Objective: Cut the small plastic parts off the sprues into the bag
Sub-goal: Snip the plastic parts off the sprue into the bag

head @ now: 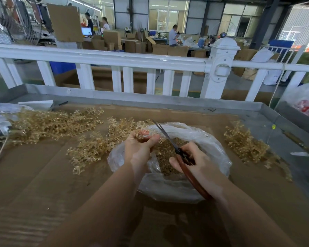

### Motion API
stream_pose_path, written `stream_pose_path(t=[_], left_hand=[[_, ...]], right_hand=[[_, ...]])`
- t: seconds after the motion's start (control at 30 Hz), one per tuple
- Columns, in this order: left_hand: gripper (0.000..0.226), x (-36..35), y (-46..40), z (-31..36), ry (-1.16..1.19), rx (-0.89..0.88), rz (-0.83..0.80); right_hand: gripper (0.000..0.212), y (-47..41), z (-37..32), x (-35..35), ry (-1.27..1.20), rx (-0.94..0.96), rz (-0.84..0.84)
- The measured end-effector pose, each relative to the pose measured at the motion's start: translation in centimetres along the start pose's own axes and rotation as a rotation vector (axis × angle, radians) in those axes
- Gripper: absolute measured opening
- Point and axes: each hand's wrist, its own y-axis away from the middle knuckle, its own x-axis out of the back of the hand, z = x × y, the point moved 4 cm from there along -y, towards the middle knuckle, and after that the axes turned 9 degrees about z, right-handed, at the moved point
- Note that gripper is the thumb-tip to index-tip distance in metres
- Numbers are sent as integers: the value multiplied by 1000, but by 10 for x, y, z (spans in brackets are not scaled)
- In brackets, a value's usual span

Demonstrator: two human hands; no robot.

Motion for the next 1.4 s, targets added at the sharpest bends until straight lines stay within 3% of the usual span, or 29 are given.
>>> stream_pose_path(t=[0.4,0.57,0.7,0.83,1.03,1.17,1.27,1.4], left_hand=[[26,-5,-3,-7,142,211,-108],[41,-9,1,-6,226,251,-181],[46,-8,-2,-7,202,233,-132],[48,-6,-6,-8,225,268,-67],[55,-6,-6,-7,212,334,-69],[43,-5,-4,-7,202,370,-66],[20,-3,-1,-9,203,406,-65],[20,0,1,-12,202,422,-31]], right_hand=[[31,-6,5,3,46,-19,-9],[35,-6,2,4,-21,-33,-10],[53,-4,-2,4,-62,-38,-15],[46,-2,-2,4,-107,-22,-26],[35,0,-3,1,37,54,-33],[29,-1,-2,0,79,75,-36],[30,-1,-3,0,139,75,-39],[31,-1,-4,-1,183,89,-44]])
